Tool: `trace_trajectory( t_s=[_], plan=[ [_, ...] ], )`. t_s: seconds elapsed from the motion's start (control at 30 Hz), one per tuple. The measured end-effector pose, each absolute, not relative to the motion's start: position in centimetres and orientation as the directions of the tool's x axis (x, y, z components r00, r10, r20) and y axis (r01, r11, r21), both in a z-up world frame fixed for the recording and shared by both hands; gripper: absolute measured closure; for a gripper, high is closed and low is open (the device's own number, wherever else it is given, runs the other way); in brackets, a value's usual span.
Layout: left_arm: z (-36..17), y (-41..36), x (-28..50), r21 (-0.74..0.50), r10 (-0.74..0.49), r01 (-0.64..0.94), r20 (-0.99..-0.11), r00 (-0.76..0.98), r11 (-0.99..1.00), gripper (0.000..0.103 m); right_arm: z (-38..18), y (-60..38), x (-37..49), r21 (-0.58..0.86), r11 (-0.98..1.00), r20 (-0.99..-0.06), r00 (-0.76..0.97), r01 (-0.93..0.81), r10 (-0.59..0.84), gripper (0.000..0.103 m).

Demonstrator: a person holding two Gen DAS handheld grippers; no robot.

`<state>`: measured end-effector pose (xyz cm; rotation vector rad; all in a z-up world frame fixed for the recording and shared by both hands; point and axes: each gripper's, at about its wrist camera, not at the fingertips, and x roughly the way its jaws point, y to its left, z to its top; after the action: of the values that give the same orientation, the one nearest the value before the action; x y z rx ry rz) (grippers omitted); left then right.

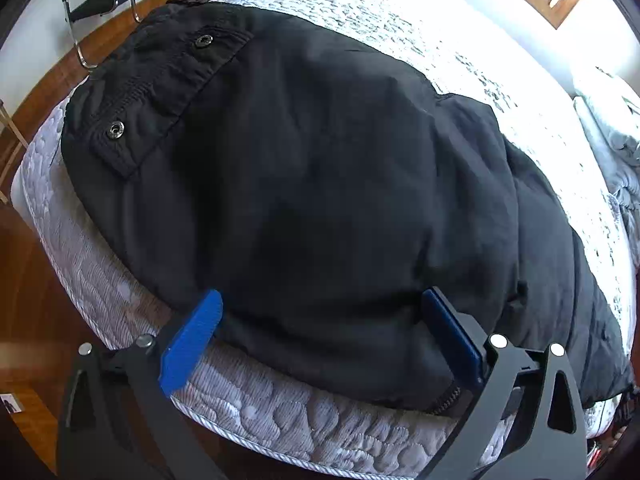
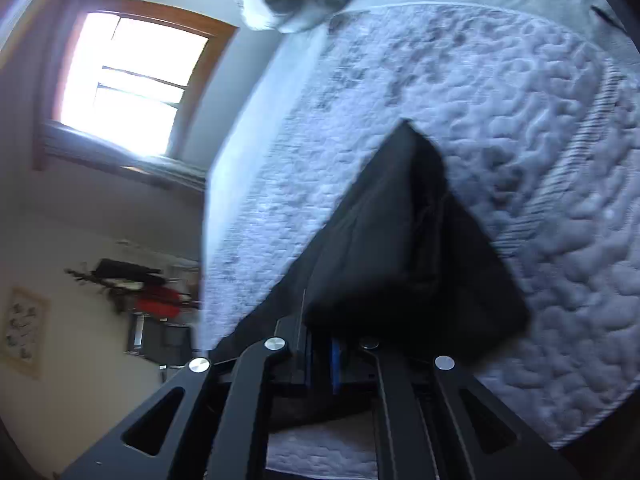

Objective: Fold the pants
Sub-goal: 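Grasp the folded pants' leg end with the right gripper, then lift the leg end up with the right gripper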

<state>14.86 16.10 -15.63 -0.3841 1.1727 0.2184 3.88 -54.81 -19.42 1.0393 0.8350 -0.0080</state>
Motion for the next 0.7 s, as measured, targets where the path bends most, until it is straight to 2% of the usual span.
trace_trajectory(
  t_s=[0.03, 0.07, 0.17, 0.2, 0.23, 0.37, 0.43, 0.53, 0.7],
  plan=[
    [-15.7, 16.0, 15.1, -0.176, -0.029, -0.365, -0.927, 0.374, 0.914, 0.003, -20.6, -55.2, 3.6, 0.723, 0.54, -0.661, 0.661, 0.432, 0.356, 0.078],
    [-15.7, 15.8, 15.3, -0.173, -0.027, -0.366, -0.928, 0.371, 0.914, 0.003, -21.3, -55.4, 3.5, 0.708, 0.533, -0.684, 0.637, 0.463, 0.355, 0.072],
    [-15.7, 15.7, 15.7, -0.175, -0.033, -0.363, -0.93, 0.365, 0.915, 0.003, -23.2, -56.1, 1.5, 0.701, 0.497, -0.703, 0.616, 0.511, 0.356, 0.067],
    [-15.6, 16.0, 15.8, -0.177, -0.037, -0.361, -0.93, 0.365, 0.916, 0.003, -23.6, -56.4, 0.5, 0.709, 0.479, -0.696, 0.623, 0.518, 0.356, 0.056],
    [-15.4, 16.1, 15.8, -0.18, -0.041, -0.357, -0.93, 0.365, 0.917, 0.003, -23.7, -56.5, -0.1, 0.717, 0.467, -0.688, 0.633, 0.518, 0.354, 0.051],
    [-14.8, 17.1, 14.5, -0.194, -0.049, -0.377, -0.931, 0.361, 0.906, 0.003, -24.1, -57.3, -2.5, 0.781, 0.387, -0.618, 0.695, 0.49, 0.367, 0.051],
    [-14.7, 17.8, 14.2, -0.18, -0.028, -0.411, -0.937, 0.349, 0.894, 0.003, -25.0, -57.5, -2.5, 0.818, 0.327, -0.574, 0.71, 0.473, 0.408, 0.042],
    [-15.0, 19.3, 13.6, -0.194, -0.021, -0.479, -0.939, 0.343, 0.856, 0.003, -26.5, -57.7, -1.8, 0.836, 0.262, -0.548, 0.723, 0.481, 0.421, 0.037],
    [-16.7, 22.6, 13.5, -0.274, -0.08, -0.597, -0.941, 0.33, 0.754, 0.003, -27.8, -56.9, 1.2, 0.842, 0.205, -0.536, 0.728, 0.499, 0.428, 0.036]
  ],
)
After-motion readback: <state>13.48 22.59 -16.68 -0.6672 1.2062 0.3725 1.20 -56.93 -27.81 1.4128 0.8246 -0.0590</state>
